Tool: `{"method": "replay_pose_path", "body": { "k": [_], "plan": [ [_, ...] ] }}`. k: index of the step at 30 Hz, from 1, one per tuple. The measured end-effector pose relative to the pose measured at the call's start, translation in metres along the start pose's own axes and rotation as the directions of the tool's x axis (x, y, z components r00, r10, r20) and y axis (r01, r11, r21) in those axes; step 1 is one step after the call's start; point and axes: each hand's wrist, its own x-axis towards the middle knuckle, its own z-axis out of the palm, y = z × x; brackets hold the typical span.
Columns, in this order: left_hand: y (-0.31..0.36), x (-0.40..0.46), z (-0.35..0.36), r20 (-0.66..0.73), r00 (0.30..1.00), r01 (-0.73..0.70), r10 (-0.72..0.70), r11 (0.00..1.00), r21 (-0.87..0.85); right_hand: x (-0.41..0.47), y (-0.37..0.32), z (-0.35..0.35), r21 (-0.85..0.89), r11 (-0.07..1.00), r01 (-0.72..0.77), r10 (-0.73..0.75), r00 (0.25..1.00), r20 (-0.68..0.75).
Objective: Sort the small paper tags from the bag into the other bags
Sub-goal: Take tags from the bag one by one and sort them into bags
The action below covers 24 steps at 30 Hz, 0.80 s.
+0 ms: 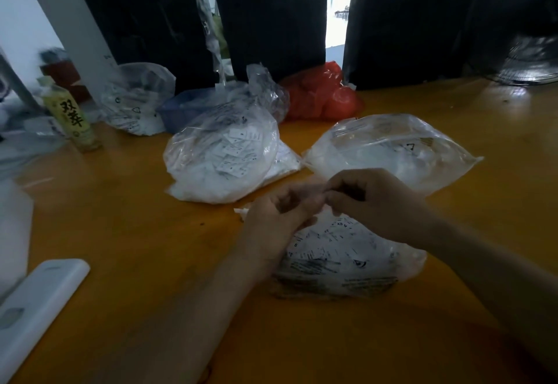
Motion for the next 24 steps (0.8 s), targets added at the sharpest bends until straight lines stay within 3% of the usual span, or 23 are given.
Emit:
{"method": "replay_pose_path", "body": {
  "k": [6,10,15,18,20,22,24],
  "plan": [
    [-0.001,0.001,0.001,-0.092,0.995,0.029,-0.049,0.978,-0.207,0.0,0.002,0.004,0.175,0.983,-0.061,0.064,0.998,-0.012],
    [-0.003,-0.001,0.002,-0.079,0.996,0.03,-0.045,0.984,-0.178,0.001,0.007,0.007,0.259,0.963,-0.079,0.117,0.984,-0.133],
    [0.0,-0.004,0.002,-0.017,0.998,0.059,-0.059,0.998,-0.031,0.0,0.006,0.011,0.055,0.998,0.02,-0.009,0.983,-0.181],
    [0.003,-0.003,0.002,-0.09,0.991,0.088,-0.1,0.988,-0.128,0.003,0.01,0.011,0.085,0.996,-0.037,0.052,0.981,-0.189],
    [0.005,-0.002,-0.001,-0.122,0.98,0.122,-0.159,0.957,-0.262,0.004,0.013,0.008,-0.096,0.994,-0.056,0.047,0.995,-0.09],
    [0.007,-0.002,-0.004,-0.12,0.975,0.132,-0.185,0.925,-0.356,0.001,0.014,0.011,-0.351,0.936,-0.006,0.041,0.995,0.092],
    [0.007,-0.002,-0.006,-0.104,0.976,0.134,-0.19,0.907,-0.399,0.001,0.017,0.016,-0.479,0.878,0.022,0.066,0.984,0.167]
  ]
}}
